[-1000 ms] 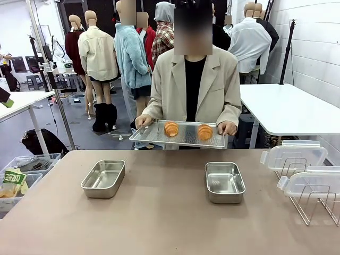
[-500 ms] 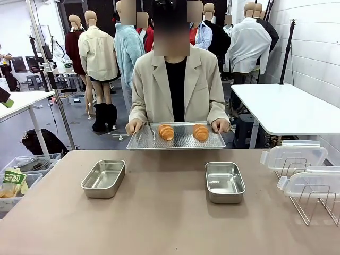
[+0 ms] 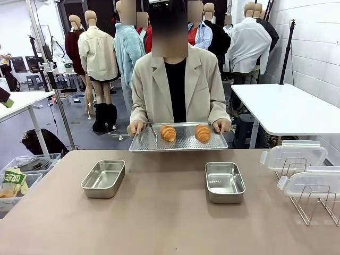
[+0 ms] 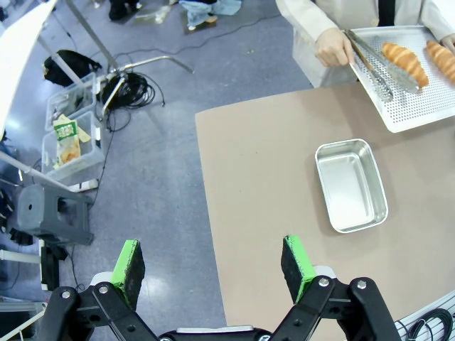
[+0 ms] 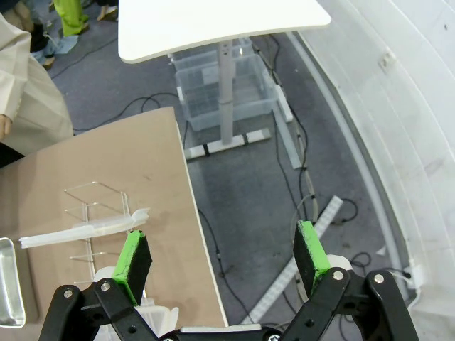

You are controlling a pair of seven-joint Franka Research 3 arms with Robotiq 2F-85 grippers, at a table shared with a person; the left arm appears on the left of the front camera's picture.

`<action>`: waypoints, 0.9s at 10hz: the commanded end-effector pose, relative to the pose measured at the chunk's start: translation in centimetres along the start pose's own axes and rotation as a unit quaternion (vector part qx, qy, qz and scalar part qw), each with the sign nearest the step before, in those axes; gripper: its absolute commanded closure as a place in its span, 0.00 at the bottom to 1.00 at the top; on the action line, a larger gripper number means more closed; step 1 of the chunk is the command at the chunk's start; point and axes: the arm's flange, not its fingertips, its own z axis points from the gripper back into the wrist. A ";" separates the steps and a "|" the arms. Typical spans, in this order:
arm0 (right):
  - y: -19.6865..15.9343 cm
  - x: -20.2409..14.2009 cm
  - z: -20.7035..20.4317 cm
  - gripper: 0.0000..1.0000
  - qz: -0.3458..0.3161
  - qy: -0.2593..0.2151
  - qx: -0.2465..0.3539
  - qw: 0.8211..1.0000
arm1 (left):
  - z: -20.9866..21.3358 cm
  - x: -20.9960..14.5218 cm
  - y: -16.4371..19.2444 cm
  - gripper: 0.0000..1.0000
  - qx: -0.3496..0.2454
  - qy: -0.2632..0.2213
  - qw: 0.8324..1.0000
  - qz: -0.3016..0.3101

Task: Place the bread in airtight containers.
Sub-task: Lift both Airtight Container.

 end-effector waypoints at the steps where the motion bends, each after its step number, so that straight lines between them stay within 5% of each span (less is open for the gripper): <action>1: 0.0 0.0 0.1 0.00 0.006 0.002 -0.003 1.000 | -0.1 0.1 0.1 0.00 0.004 0.001 1.000 -0.004; 9: 0.0 0.0 0.0 0.00 0.000 0.000 0.000 1.000 | 0.0 0.0 0.0 0.00 0.000 0.000 1.000 0.000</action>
